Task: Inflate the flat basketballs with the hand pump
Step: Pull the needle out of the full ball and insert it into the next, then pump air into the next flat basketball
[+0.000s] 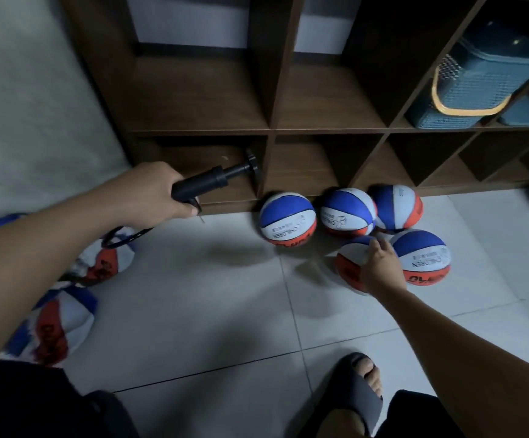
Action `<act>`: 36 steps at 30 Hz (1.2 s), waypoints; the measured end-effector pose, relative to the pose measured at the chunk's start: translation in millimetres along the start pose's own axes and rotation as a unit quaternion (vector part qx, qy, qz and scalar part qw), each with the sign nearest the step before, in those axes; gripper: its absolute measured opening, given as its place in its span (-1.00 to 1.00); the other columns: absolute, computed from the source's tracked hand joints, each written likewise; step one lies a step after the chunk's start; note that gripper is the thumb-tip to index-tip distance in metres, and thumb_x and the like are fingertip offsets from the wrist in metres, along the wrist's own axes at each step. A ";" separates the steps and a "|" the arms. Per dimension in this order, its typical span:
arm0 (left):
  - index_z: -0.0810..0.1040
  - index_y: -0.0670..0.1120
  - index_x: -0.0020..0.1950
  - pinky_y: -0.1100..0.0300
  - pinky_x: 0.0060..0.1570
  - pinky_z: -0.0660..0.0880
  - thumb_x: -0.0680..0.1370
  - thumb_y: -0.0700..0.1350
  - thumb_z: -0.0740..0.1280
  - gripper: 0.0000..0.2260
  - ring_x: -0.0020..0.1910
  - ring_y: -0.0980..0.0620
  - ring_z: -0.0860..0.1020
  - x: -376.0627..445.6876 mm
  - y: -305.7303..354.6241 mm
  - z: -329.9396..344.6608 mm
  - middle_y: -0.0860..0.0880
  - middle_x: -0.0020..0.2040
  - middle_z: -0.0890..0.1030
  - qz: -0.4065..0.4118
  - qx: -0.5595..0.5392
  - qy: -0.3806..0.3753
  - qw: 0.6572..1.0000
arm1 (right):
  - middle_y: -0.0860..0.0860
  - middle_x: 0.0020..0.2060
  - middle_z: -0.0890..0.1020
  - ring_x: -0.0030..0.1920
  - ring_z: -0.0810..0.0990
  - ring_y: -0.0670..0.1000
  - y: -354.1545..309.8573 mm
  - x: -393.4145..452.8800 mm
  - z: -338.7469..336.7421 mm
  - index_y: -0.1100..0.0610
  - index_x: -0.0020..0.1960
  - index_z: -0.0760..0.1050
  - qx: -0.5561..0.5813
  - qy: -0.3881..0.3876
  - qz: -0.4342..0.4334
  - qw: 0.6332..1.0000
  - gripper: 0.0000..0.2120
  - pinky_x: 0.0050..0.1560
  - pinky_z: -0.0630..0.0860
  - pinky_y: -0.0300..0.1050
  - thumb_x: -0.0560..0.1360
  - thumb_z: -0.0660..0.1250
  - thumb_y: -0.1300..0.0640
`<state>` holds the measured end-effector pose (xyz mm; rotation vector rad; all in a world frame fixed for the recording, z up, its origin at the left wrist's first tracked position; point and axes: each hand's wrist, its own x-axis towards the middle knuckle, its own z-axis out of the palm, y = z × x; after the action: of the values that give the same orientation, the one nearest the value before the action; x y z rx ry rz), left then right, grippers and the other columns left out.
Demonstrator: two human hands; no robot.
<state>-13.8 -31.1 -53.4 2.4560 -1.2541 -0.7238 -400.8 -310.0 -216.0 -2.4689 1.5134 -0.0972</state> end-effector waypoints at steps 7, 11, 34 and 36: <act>0.68 -0.09 -0.12 0.08 -0.23 0.50 0.53 0.03 0.59 -0.79 -0.27 -0.03 0.63 -68.2 -65.4 -71.7 -0.11 -0.25 0.68 -0.075 0.008 0.091 0.993 | 0.31 0.37 0.54 0.31 0.53 0.40 -146.1 -13.3 39.4 0.30 0.43 0.50 -0.002 0.004 -0.227 0.974 -0.44 0.37 0.50 0.27 0.46 0.46 0.17; 0.66 -0.12 -0.11 0.15 -0.29 0.46 0.54 0.00 0.58 -0.78 -0.21 -0.06 0.65 -122.4 -132.2 -85.3 -0.12 -0.21 0.66 -0.167 0.010 0.088 0.982 | 0.18 0.41 0.56 0.35 0.54 0.27 -269.4 -58.4 63.4 0.19 0.44 0.53 0.040 -0.045 -0.358 0.932 -0.43 0.42 0.49 0.16 0.49 0.53 0.07; 0.66 -0.01 -0.04 0.17 -0.24 0.47 0.54 0.01 0.59 -0.83 -0.18 0.01 0.63 -162.1 -239.0 -93.7 -0.06 -0.14 0.67 -0.283 -0.072 0.087 0.952 | 0.18 0.42 0.48 0.38 0.47 0.28 -499.4 -42.2 201.0 0.13 0.60 0.28 -0.038 -0.144 -0.486 0.861 -0.28 0.37 0.42 0.14 0.53 0.49 0.05; 0.65 -0.02 -0.04 0.15 -0.21 0.50 0.55 0.01 0.58 -0.84 -0.17 -0.01 0.64 -159.1 -235.2 -92.3 -0.07 -0.13 0.67 -0.276 -0.061 0.080 0.956 | 0.13 0.29 0.54 0.29 0.52 0.24 -481.3 -46.4 204.5 0.09 0.52 0.37 -0.047 -0.139 -0.493 0.857 -0.31 0.23 0.49 0.11 0.46 0.54 0.10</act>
<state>116.0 237.4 -37.9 2.7096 -0.4407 -0.6821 33.4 -25.6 -295.0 -2.8960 0.0351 0.1554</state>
